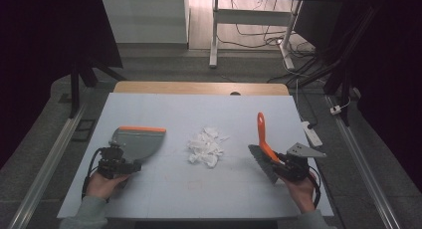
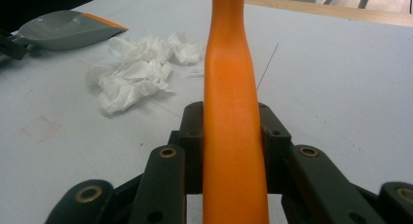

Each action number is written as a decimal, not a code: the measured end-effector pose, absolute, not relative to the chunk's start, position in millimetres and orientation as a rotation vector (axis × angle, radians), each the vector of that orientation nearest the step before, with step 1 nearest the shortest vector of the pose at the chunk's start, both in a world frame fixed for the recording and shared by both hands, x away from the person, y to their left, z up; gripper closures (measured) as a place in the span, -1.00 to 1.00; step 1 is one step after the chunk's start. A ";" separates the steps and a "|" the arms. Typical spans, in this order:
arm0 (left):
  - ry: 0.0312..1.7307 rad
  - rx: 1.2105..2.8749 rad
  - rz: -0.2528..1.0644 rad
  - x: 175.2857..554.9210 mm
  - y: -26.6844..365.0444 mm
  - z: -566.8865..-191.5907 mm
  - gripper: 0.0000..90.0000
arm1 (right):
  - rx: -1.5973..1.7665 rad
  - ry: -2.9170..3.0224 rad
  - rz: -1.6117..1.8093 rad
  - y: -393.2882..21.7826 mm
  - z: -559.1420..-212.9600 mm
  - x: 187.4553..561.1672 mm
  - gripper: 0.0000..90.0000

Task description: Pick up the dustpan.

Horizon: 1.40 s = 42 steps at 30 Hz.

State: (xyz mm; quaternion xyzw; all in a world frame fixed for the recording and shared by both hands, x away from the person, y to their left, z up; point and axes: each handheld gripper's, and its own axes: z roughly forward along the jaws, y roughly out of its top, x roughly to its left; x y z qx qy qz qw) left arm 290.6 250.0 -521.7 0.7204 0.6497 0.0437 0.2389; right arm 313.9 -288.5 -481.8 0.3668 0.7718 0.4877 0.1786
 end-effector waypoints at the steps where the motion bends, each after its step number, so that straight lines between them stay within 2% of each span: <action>1: 1.778 1.965 0.117 290.8 250.7 -522.1 -0.25 | 1.036 2.181 1.378 -288.5 -481.8 314.0 0.55; 3: 1.777 1.961 0.117 291.0 251.0 -522.2 -0.21 | 1.036 2.181 1.378 -288.4 -481.8 314.0 0.55; 13: 1.772 1.904 0.096 291.6 255.2 -521.9 0.32 | 1.041 2.175 1.378 -289.8 -481.2 313.9 0.55; 26: 1.750 1.880 0.121 290.1 259.8 -522.4 0.36 | 1.039 2.176 1.374 -289.8 -481.5 314.1 0.55; 42: 1.645 1.872 0.184 284.1 265.0 -518.7 0.36 | 1.037 2.176 1.371 -289.7 -481.7 314.1 0.55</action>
